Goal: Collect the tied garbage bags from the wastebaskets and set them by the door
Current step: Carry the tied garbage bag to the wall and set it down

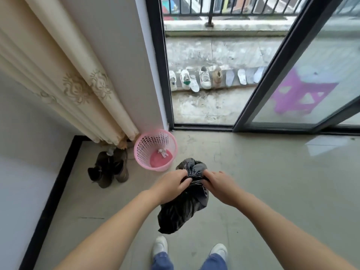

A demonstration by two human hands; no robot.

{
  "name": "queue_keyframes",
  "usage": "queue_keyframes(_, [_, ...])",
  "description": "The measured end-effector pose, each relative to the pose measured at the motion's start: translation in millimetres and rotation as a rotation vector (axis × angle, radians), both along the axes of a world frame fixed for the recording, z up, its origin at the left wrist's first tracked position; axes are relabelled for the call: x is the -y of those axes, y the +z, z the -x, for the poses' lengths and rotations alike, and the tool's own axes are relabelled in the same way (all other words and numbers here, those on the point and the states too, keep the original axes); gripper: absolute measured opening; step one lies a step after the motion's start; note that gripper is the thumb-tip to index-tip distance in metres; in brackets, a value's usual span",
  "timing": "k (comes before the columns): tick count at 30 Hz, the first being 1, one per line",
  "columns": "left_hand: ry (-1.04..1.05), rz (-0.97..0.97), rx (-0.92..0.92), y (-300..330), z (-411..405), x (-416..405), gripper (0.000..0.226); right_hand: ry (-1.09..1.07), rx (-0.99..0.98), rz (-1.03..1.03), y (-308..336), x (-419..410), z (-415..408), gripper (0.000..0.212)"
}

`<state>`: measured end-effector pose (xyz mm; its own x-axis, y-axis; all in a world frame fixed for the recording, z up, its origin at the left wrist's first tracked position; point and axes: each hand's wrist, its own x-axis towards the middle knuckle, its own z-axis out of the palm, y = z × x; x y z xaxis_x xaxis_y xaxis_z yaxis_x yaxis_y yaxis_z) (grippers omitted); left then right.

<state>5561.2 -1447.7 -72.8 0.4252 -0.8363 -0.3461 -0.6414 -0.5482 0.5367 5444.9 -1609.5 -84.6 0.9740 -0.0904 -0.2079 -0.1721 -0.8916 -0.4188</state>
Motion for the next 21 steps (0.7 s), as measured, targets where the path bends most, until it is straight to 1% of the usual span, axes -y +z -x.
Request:
queue_keyframes(2, [-0.080,-0.009,0.029,29.3,9.2,1.0,0.027,-0.027,0.001,0.007,23.0,-4.1,15.7,0.028])
queue_keyframes(5, [-0.182,-0.013,0.054,55.9,19.4,0.8,0.023,-0.106,0.015,0.025,47.5,-10.4,39.8,0.029])
queue_keyframes(8, [-0.282,0.012,0.076,74.7,28.5,5.1,0.022,-0.224,0.039,0.013,71.4,-17.7,63.2,0.028])
queue_keyframes(13, [-0.548,0.030,0.195,107.6,62.5,34.8,0.022,-0.484,0.094,0.052,110.4,-35.8,127.4,0.027])
queue_keyframes(17, [-0.785,0.027,0.228,118.9,125.2,56.6,0.023,-0.701,0.064,0.053,126.4,-61.5,208.5,0.026])
queue_keyframes(21, [-1.020,0.031,0.190,117.4,215.7,64.4,0.022,-0.909,0.032,0.005,127.6,-97.0,306.3,0.022])
